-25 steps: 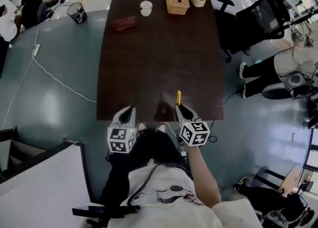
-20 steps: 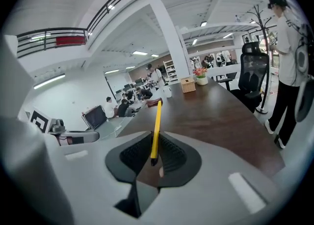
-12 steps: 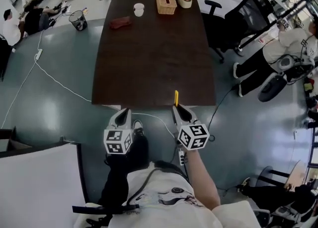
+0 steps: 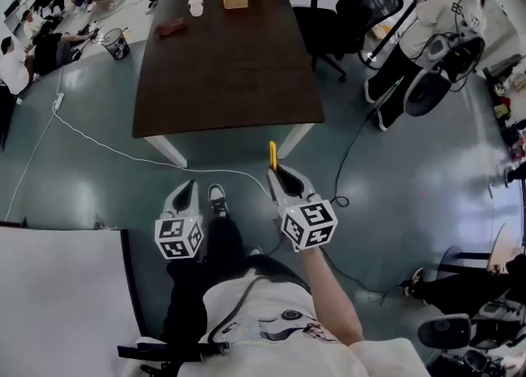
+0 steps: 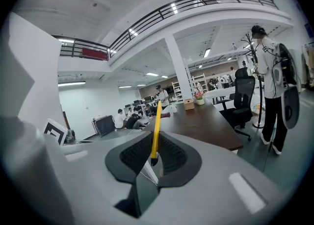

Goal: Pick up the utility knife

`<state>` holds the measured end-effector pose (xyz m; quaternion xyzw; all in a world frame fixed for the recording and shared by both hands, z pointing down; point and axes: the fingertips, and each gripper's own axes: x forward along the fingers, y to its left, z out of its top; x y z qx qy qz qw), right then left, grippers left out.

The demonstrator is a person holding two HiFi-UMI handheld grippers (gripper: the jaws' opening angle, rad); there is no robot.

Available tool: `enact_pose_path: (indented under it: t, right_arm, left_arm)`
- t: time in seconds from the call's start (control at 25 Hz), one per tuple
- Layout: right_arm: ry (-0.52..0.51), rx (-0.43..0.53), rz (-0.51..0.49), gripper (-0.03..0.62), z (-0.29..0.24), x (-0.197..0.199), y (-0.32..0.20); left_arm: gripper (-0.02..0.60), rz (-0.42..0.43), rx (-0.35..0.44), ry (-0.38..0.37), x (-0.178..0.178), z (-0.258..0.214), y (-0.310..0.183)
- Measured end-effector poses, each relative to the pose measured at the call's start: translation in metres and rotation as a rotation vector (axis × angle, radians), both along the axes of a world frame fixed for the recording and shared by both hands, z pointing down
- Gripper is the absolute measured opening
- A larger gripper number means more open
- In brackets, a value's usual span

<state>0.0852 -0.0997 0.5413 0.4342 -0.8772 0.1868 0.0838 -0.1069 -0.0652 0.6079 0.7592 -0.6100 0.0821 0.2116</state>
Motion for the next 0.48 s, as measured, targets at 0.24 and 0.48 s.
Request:
enact_pose_path:
  t: [0.24,0.48]
  right_arm:
    - [-0.019,0.026,-0.011,0.046,-0.02,0.006,0.029]
    - [-0.023,0.03,-0.031,0.046,-0.038,-0.004,0.066]
  left_arm:
    - [-0.003,-0.022,0.03,-0.017,-0.002,-0.023,0.027]
    - [-0.003,-0.002,0.038,-0.012,0.004,-0.042,0.063]
